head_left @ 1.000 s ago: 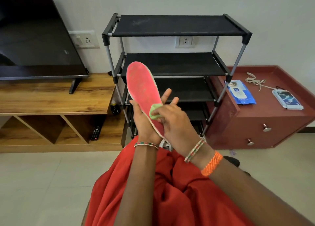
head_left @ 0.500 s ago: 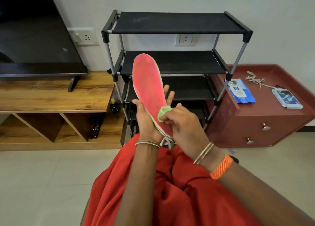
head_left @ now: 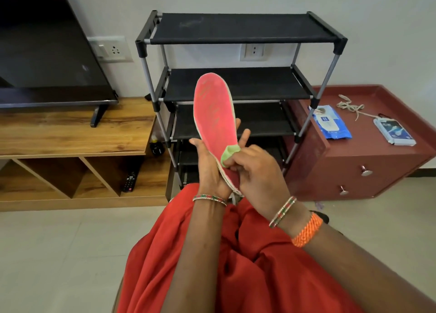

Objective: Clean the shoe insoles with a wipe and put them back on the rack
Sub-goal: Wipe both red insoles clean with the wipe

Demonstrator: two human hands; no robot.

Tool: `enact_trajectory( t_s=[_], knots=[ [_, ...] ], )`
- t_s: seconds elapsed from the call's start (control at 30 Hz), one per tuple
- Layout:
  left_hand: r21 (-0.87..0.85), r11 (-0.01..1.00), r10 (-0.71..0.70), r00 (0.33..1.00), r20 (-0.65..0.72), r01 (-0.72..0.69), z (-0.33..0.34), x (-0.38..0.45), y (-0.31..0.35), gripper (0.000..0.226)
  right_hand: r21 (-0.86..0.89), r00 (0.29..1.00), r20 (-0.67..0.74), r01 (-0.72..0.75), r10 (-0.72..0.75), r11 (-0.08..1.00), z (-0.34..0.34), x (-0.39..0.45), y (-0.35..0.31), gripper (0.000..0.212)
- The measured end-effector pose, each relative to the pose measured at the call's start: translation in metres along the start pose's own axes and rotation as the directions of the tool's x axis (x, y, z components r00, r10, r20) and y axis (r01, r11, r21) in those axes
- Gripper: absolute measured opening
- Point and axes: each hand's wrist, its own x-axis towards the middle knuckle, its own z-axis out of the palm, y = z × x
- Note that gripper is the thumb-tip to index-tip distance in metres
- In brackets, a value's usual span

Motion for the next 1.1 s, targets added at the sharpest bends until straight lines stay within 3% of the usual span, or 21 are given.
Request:
enact_trajectory(
  t_s=[0.23,0.33,0.5,0.67,0.9,1.1],
  knots=[
    [0.023,1.000,-0.020,1.000,0.009,0.020,0.013,0.001,-0.015,0.084,-0.207,0.996,-0.079,0.025,-0.042,0.978,-0.013,0.029,0.002,0.021],
    [0.033,0.999,-0.005,1.000,-0.008,0.005,0.006,0.002,-0.010,0.086,-0.191,0.997,-0.059,0.042,-0.054,0.981,-0.007,0.027,0.003,0.011],
    [-0.101,0.995,0.013,1.000,0.011,-0.012,-0.008,0.001,0.007,0.088,-0.113,0.997,0.036,0.078,-0.074,0.991,-0.002,-0.002,0.003,0.023],
    [0.004,0.999,-0.035,0.999,0.013,0.035,0.005,0.001,-0.012,0.083,-0.188,0.999,-0.020,0.044,-0.048,0.981,-0.011,0.028,0.007,0.018],
    [-0.097,0.993,-0.058,0.996,0.075,0.065,0.000,-0.004,0.004,0.057,-0.019,0.999,0.013,0.041,-0.041,0.999,-0.007,0.017,0.007,0.021],
    [-0.296,0.953,0.077,0.997,0.009,-0.071,-0.022,-0.002,0.013,0.049,0.102,0.996,0.086,-0.030,0.021,0.994,-0.007,-0.012,0.008,0.023]
  ],
)
